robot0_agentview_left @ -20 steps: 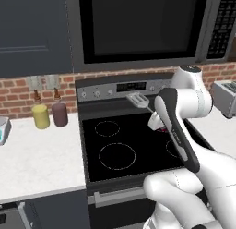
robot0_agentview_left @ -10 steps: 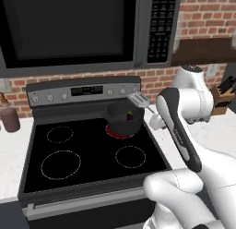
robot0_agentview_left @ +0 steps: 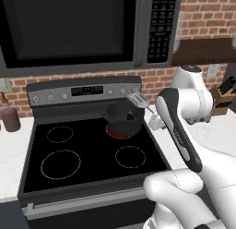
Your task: Put the eggplant and sweet potato in the pot. Retrieve the spatula and lightly stir the vegetables in the pot.
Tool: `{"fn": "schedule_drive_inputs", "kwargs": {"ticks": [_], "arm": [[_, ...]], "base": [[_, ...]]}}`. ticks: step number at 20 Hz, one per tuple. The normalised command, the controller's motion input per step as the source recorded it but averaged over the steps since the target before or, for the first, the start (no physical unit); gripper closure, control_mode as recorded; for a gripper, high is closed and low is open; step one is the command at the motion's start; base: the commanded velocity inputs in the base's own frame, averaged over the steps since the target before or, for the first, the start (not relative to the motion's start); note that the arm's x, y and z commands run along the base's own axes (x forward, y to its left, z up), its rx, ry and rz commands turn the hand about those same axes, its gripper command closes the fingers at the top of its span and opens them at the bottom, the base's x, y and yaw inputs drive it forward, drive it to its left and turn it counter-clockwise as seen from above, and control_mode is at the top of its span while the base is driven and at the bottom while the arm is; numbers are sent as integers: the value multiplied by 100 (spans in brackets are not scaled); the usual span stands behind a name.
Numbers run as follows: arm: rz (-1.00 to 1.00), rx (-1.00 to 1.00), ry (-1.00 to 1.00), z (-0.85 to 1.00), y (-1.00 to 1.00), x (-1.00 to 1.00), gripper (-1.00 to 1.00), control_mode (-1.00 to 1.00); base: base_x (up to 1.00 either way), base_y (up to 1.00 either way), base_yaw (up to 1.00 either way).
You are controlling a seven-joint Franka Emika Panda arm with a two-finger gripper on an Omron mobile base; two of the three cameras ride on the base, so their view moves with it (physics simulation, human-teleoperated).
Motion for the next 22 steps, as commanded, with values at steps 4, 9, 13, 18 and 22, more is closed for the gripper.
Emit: {"fn": "schedule_drive_inputs", "kwargs": {"ticks": [4, 9, 13, 18, 22], "arm": [[0, 0, 0, 0, 0, 0, 100, 100], [0, 0, 0, 0, 0, 0, 100, 100], [0, 2, 0, 0, 7, 48, 100, -100], [3, -3, 0, -17, 20, 59, 100, -100], [6, -17, 0, -30, 43, 69, 100, -100]], "base": [[40, 14, 0], [46, 8, 0], [0, 0, 0], [0, 0, 0], [0, 0, 0]]}}
